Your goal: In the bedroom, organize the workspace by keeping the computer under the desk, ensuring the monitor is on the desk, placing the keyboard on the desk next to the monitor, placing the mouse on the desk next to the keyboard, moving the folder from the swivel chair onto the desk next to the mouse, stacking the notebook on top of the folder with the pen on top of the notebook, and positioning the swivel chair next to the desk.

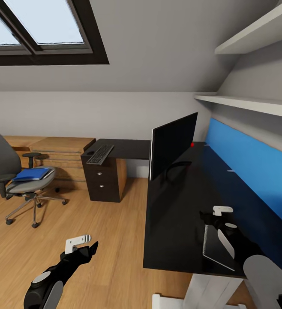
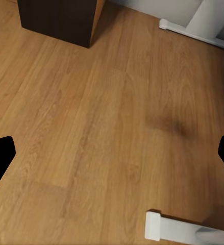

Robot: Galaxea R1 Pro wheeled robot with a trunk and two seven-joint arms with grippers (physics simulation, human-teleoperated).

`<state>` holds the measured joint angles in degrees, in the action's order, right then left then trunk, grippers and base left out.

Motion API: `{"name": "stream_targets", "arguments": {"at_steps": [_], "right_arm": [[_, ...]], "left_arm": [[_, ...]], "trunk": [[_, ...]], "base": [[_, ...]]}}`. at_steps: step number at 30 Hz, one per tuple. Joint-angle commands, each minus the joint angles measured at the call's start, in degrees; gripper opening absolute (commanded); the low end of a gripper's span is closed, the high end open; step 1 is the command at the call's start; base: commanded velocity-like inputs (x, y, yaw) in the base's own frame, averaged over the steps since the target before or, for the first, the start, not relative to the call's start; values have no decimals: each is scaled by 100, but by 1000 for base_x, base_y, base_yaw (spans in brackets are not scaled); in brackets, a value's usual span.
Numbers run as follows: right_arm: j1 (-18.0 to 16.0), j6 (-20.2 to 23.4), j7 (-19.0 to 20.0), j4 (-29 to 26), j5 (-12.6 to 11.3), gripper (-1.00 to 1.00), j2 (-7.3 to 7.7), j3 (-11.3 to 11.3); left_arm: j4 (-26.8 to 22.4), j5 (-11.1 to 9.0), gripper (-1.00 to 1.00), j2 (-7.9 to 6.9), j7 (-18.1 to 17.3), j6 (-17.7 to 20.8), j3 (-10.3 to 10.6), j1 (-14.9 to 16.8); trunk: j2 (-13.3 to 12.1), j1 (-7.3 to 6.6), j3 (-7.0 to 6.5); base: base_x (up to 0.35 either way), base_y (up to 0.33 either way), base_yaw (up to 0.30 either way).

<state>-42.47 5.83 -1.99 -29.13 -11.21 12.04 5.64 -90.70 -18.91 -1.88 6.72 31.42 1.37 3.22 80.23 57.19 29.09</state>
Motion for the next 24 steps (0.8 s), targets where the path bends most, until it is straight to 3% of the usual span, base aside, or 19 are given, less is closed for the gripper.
{"name": "stream_targets", "arguments": {"at_steps": [1, 5, 14, 24], "right_arm": [[-7, 33, -21, -9, -57, 100, 8, 43], [-21, 60, -21, -6, -57, 100, 10, 43], [-34, 74, -21, -5, -57, 100, 15, 43], [-43, 231, -21, -11, -64, 100, 22, 43]], "left_arm": [[-8, -60, 100, -5, 57, 21, 12, 4], [-9, -60, 100, -5, 57, 22, 13, 4], [-10, -63, 100, -5, 57, 19, 13, 4], [-10, -60, 100, -5, 61, 13, 7, 4]], "trunk": [[45, 23, 25], [206, 110, 96], [206, 110, 96], [607, 330, 276]], "base": [[0, 0, 0], [0, 0, 0], [0, 0, 0], [0, 0, 0]]}}
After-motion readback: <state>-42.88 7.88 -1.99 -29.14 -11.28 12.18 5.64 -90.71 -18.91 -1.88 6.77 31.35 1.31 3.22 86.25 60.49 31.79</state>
